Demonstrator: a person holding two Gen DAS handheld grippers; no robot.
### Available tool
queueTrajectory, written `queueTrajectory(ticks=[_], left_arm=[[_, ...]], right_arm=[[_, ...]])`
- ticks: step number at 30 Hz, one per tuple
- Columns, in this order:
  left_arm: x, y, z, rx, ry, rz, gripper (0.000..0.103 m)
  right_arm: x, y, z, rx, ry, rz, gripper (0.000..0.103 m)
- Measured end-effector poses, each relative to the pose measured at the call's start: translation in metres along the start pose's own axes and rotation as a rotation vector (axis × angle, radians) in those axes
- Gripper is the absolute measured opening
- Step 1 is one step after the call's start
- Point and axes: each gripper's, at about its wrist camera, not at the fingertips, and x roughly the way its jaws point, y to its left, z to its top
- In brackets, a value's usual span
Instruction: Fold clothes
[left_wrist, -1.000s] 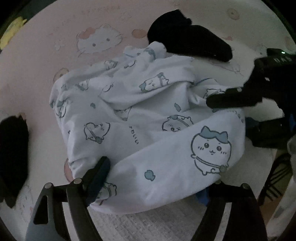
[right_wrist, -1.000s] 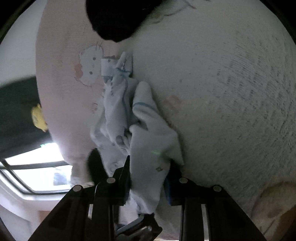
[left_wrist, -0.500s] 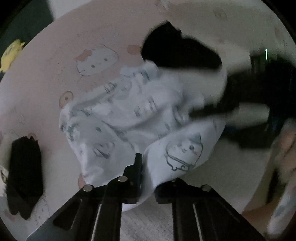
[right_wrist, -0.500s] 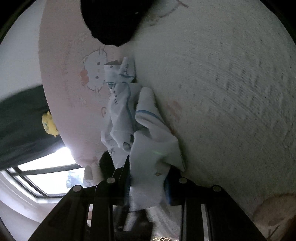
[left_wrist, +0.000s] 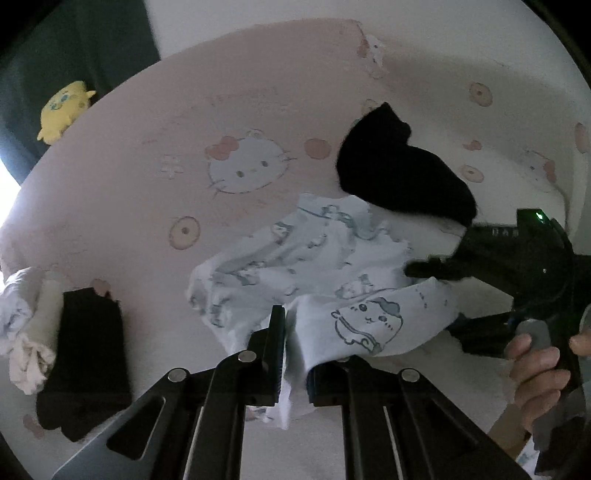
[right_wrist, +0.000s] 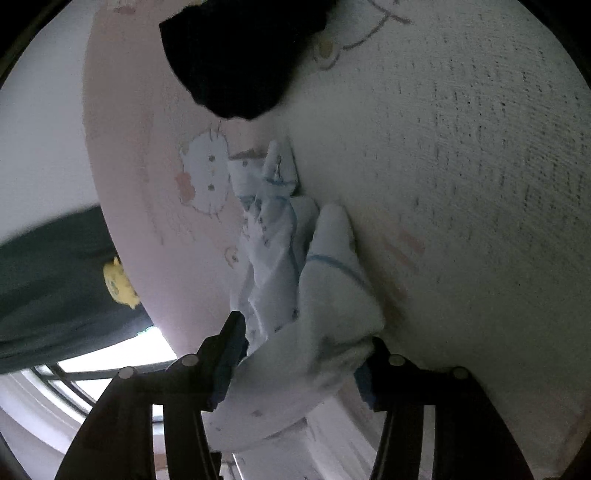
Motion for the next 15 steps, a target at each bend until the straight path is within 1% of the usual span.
queueTrajectory(ticks=[1, 2, 3, 5, 7, 11, 13, 15], left_arm=[[0.002, 0.003, 0.000, -0.004, 0.003, 0.000, 0.008], [0.005, 0.006, 0.000, -0.008, 0.007, -0.001, 0.008], [0.006, 0.008, -0.001, -0.009, 0.009, 0.000, 0.008], [0.008, 0.008, -0.003, -0.004, 0.017, -0.002, 0.008], [0.009, 0.007, -0.006, 0.008, 0.028, -0.008, 0.008], [0.006, -0.005, -0.010, 0.045, 0.029, -0.019, 0.008], [0.004, -0.011, -0.011, 0.066, 0.025, -0.015, 0.008], [0.002, -0.016, -0.013, 0.077, 0.026, -0.029, 0.008]], right_arm=[[0.001, 0.000, 0.000, 0.004, -0.013, -0.015, 0.027], [0.000, -0.001, 0.000, 0.002, -0.035, -0.026, 0.021], [-0.003, -0.002, 0.000, -0.002, -0.060, -0.031, 0.012], [-0.008, 0.000, -0.001, -0.023, -0.100, -0.052, 0.009], [-0.015, 0.009, -0.002, -0.082, -0.137, -0.092, 0.007], [-0.032, 0.043, -0.008, -0.305, -0.237, -0.235, 0.006], [-0.041, 0.057, -0.011, -0.386, -0.273, -0.282, 0.006], [-0.051, 0.065, -0.011, -0.433, -0.300, -0.318, 0.006]])
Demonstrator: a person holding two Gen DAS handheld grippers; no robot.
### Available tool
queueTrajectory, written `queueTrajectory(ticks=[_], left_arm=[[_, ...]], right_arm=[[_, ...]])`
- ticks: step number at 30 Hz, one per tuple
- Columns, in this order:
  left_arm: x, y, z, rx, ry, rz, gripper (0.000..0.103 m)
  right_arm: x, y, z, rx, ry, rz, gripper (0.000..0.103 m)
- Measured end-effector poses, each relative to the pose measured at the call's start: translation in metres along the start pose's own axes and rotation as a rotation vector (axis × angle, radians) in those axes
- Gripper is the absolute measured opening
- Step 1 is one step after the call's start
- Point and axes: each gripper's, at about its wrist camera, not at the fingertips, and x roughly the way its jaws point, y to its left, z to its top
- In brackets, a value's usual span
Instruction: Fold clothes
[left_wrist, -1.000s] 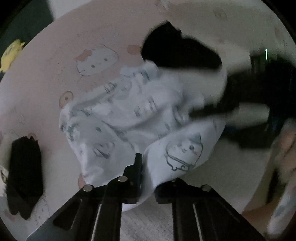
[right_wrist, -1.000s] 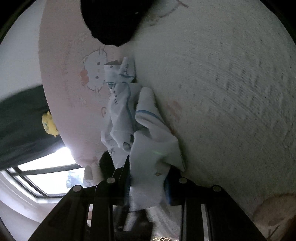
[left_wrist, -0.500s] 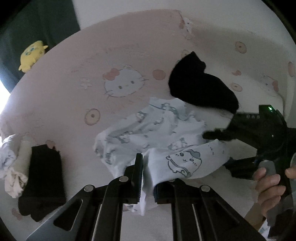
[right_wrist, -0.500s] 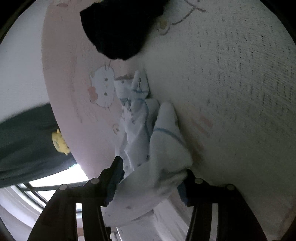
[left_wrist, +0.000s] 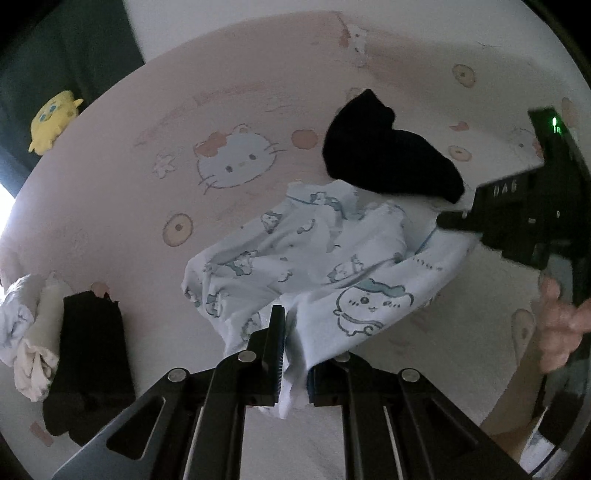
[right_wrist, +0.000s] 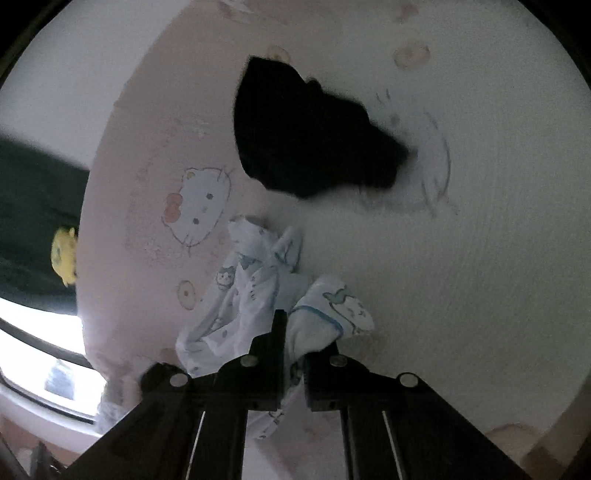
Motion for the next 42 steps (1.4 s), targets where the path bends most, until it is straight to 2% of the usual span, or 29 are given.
queueTrajectory(ticks=[6, 11, 18, 21, 24, 29, 32, 33, 34, 35, 36, 37, 39, 42], left_arm=[[-0.002, -0.019, -0.001, 0.045, 0.004, -0.055, 0.008], [0.001, -0.040, -0.006, 0.103, 0.019, -0.097, 0.008], [0.010, -0.062, -0.016, 0.152, 0.054, -0.150, 0.009], [0.016, -0.067, -0.022, 0.153, 0.075, -0.157, 0.009], [0.023, -0.068, -0.029, 0.166, 0.089, -0.148, 0.011], [0.026, -0.063, -0.031, 0.148, 0.098, -0.173, 0.012], [0.019, -0.061, -0.027, 0.127, 0.100, -0.218, 0.020], [0.014, -0.062, -0.027, 0.126, 0.090, -0.233, 0.029], [0.008, -0.063, -0.026, 0.130, 0.073, -0.241, 0.037], [0.002, -0.063, -0.026, 0.127, 0.054, -0.251, 0.058], [-0.004, -0.062, -0.026, 0.123, 0.034, -0.262, 0.076], [-0.007, -0.062, -0.026, 0.108, 0.022, -0.267, 0.079], [-0.011, -0.059, -0.026, 0.073, 0.015, -0.287, 0.079], [-0.009, -0.060, -0.028, 0.066, 0.027, -0.257, 0.079]], right_arm=[[-0.036, -0.002, 0.012, -0.150, -0.085, -0.149, 0.005], [-0.062, -0.002, 0.019, -0.211, -0.189, -0.237, 0.005], [-0.075, -0.008, 0.027, -0.265, -0.216, -0.374, 0.005], [-0.071, -0.018, 0.031, -0.245, -0.194, -0.442, 0.005], [-0.070, -0.037, 0.037, -0.164, -0.160, -0.436, 0.005], [-0.074, -0.056, 0.042, -0.084, -0.111, -0.343, 0.005], [-0.081, -0.059, 0.042, -0.069, -0.104, -0.286, 0.006], [-0.084, -0.061, 0.043, -0.058, -0.099, -0.277, 0.009], [-0.085, -0.063, 0.043, -0.049, -0.094, -0.279, 0.023], [-0.087, -0.064, 0.044, -0.039, -0.093, -0.292, 0.033], [-0.089, -0.066, 0.044, -0.028, -0.098, -0.304, 0.046], [-0.093, -0.069, 0.044, -0.016, -0.106, -0.311, 0.052], [-0.100, -0.073, 0.043, 0.012, -0.116, -0.308, 0.053], [-0.111, -0.078, 0.037, 0.053, -0.126, -0.263, 0.058]])
